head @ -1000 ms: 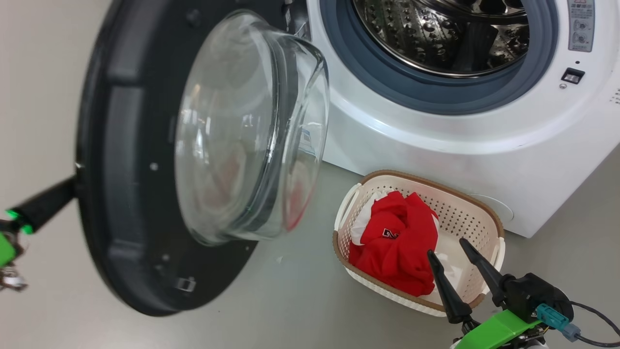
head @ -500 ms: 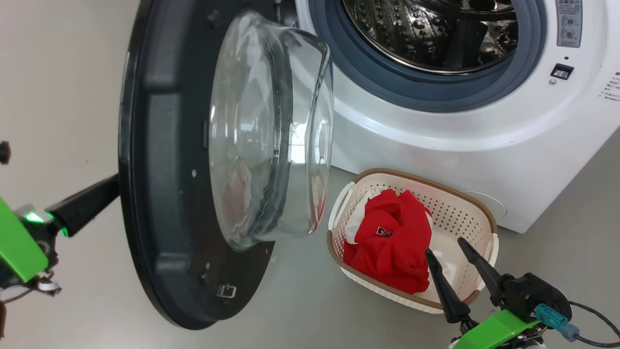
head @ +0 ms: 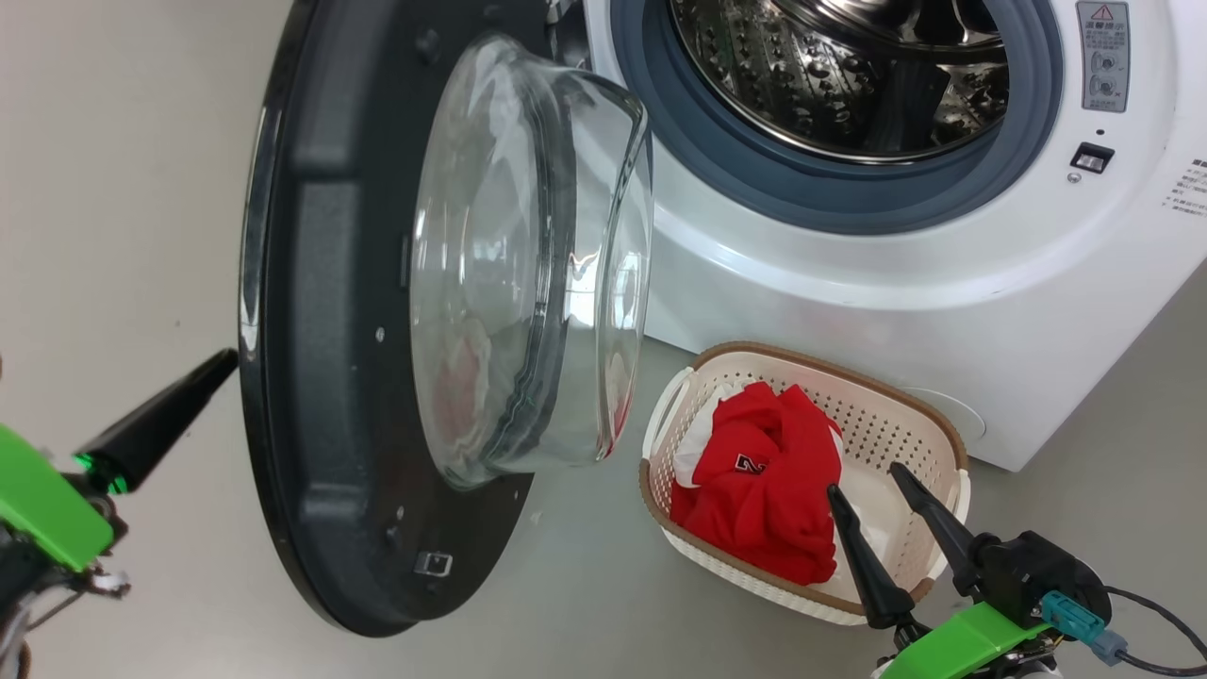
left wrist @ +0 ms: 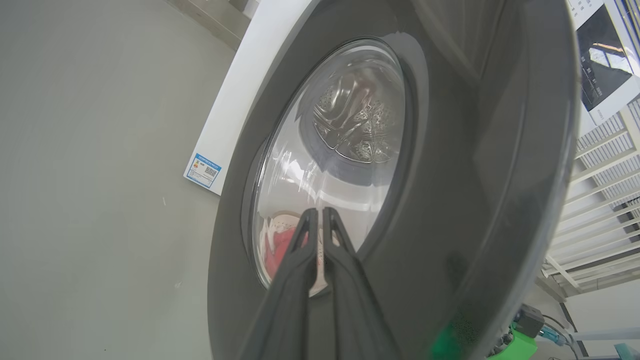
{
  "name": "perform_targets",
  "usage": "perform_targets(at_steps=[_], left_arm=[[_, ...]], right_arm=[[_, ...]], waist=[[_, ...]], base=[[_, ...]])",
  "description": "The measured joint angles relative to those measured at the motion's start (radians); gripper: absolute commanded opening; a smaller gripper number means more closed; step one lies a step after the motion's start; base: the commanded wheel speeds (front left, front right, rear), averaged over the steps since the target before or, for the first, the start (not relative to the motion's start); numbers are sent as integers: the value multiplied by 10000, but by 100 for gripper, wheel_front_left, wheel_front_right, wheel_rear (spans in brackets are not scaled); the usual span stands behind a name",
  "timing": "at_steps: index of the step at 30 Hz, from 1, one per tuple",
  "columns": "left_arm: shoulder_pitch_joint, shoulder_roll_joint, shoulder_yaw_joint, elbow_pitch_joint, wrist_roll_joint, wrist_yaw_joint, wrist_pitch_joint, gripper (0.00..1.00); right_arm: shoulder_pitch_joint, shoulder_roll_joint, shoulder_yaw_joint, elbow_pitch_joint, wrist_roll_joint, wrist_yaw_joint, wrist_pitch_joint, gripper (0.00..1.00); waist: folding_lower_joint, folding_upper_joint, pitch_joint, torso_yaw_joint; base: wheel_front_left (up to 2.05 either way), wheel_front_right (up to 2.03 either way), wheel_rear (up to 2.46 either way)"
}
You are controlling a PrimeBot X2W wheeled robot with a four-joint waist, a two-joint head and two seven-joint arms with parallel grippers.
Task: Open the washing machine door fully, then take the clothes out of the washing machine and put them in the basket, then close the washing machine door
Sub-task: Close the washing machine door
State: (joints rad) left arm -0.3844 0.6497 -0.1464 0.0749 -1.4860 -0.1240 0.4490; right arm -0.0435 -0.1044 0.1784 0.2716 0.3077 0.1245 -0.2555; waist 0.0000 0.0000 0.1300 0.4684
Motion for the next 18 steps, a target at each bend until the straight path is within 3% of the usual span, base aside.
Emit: perform_targets(at_steps=[1,5,6,9,14,18], left_arm=[[43,4,-63,86,132,0,-198,6],[442,-40,-286,420,240,0,-989,7],[582,-65,-318,499,245,-2,-1225,14],[992,-105,-554,683,291,-2,-1858,18],[1708,-130,-1197,1124,727,-2,-2888,49],[2043,-155,-1639,1461,813,-2,-3595,89]], right_arm=[[1,0,2,2,0,0,0,100],[12,0,58,0,4,0,0,100],[22,0,88,-6,4,0,0,100],[36,-2,153,-13,6,0,0,100],[189,0,184,-69,88,0,0,100],[267,2,194,-117,88,0,0,100]], waist=[[0,0,-22,9],[0,0,-147,28],[0,0,-180,28],[0,0,-269,25],[0,0,-431,25],[0,1,-501,55]], base=[[0,0,0],[0,0,0],[0,0,0],[0,0,0],[0,0,0],[0,0,0]])
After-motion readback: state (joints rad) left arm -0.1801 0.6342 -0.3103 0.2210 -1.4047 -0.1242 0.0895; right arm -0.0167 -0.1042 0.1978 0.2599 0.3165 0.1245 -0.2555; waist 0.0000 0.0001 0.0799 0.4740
